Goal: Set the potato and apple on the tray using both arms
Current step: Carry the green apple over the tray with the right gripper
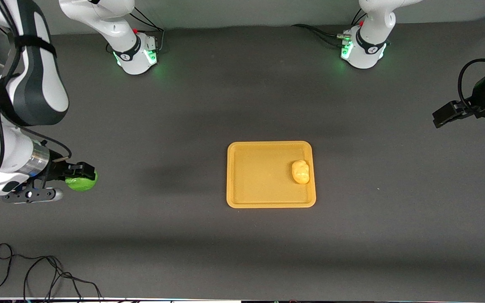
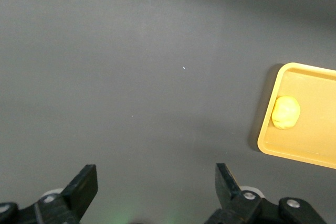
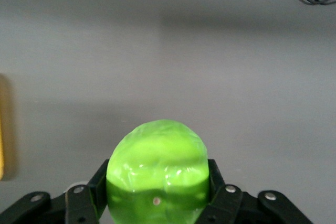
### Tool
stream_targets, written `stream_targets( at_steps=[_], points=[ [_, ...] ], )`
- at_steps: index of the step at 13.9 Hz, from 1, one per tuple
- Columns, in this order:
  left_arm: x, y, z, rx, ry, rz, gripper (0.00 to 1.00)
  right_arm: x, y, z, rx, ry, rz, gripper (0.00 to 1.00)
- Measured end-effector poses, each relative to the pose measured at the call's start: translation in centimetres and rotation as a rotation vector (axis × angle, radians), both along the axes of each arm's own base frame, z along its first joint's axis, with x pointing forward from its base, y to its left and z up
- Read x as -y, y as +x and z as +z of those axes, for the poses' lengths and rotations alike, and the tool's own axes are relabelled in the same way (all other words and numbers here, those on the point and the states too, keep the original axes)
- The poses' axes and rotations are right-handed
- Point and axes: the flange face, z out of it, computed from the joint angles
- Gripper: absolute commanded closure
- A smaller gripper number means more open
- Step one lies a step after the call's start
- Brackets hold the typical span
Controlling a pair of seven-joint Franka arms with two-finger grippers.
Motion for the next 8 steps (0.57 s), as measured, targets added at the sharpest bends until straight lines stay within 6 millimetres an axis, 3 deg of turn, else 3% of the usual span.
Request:
stream_targets(
  at_steps=[2, 4, 8],
  points=[
    [-0.4, 0.0, -0.4, -0.009, 0.001, 0.007, 0.00, -5.8, -0.3, 1.1, 0.009, 0.003, -0.032, 0.62],
    [-0.8, 0.1, -0.6, -0.012, 0.001, 0.013, 0.00, -13.3, -1.0, 0.7, 0.013, 0.005, -0.072, 0.62],
    [-1.3, 0.1, -0.8, -0.013, 0.002, 0.022, 0.00, -29.7, -3.1, -3.2, 0.015, 0.005, -0.210, 0.62]
  ],
)
